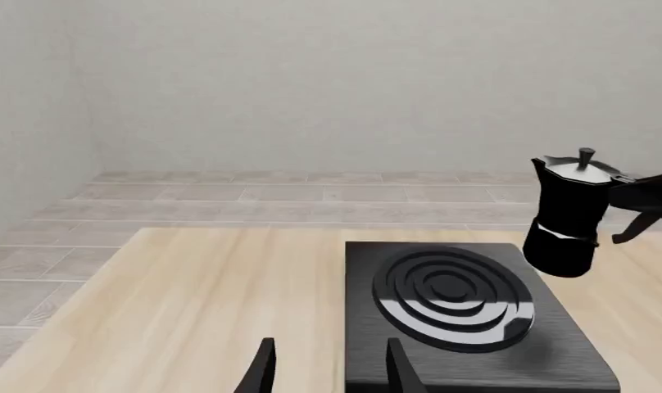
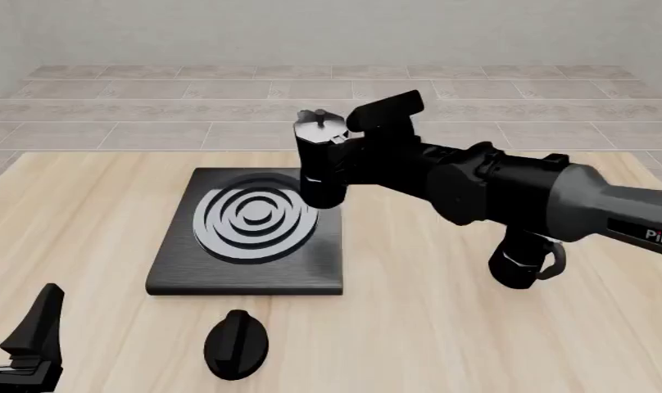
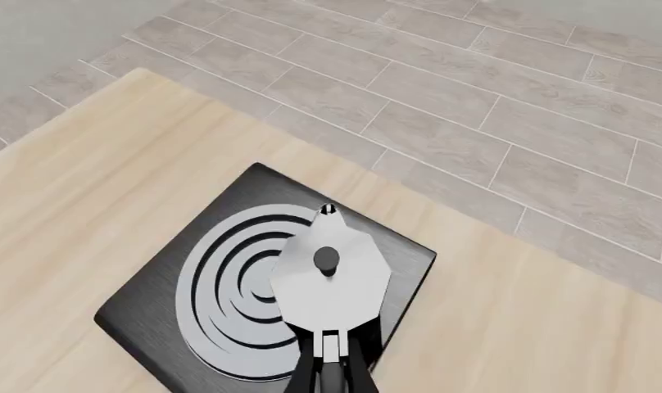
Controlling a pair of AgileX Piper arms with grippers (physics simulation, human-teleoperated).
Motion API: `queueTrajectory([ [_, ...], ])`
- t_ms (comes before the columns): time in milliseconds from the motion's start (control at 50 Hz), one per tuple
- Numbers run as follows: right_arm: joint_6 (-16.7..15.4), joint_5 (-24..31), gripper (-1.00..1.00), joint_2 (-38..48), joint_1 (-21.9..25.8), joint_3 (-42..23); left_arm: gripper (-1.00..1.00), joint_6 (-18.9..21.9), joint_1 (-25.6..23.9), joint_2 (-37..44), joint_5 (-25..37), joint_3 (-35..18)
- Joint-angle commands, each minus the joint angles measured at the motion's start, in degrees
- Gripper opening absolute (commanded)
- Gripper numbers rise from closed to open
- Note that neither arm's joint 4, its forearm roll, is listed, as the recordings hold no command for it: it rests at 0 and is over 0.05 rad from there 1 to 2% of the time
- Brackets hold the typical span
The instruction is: Put both moka pots on the stove.
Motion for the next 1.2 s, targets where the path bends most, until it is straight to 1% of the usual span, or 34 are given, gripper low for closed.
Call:
queueTrajectory([
  [20,0.38,-1.73,-1.00,2.83,0.51,-5.24,1.00,-0.05,-0.02,0.01,-0.16,0.04],
  [180,-0.01,-2.26,-1.00,5.46,0.91,-7.66,1.00,-0.11,0.09,0.05,-0.33,0.08],
  [360,0.03,-2.89,-1.00,7.97,1.38,-10.43,1.00,0.08,0.11,-0.08,-0.38,0.16],
  [380,0.39,-2.78,-1.00,8.25,1.43,-10.88,1.00,0.10,0.12,-0.11,-0.38,0.17],
  [460,-0.11,-3.13,-1.00,9.56,2.07,-12.46,1.00,0.10,0.25,-0.13,-0.73,0.46],
  [480,0.30,-3.27,-1.00,9.88,2.41,-12.69,1.00,0.09,0.30,-0.13,-0.58,0.29],
  [660,0.08,-3.86,-1.00,11.70,3.64,-14.46,1.00,-0.04,0.37,-0.17,-0.71,0.36],
  [780,-0.53,-4.19,-1.00,13.16,4.38,-16.24,1.00,-0.22,0.39,-0.19,-0.68,0.24],
  [940,0.02,-4.46,-1.00,15.70,4.53,-18.93,1.00,-0.36,0.39,-0.19,-0.72,0.27],
  [1060,-0.06,-4.38,-1.00,18.13,4.73,-21.49,1.00,-0.55,0.65,-0.19,-0.60,0.13],
  [1200,-0.34,-4.73,-1.00,19.92,5.01,-22.84,1.00,-0.66,0.74,-0.21,-0.75,0.26],
])
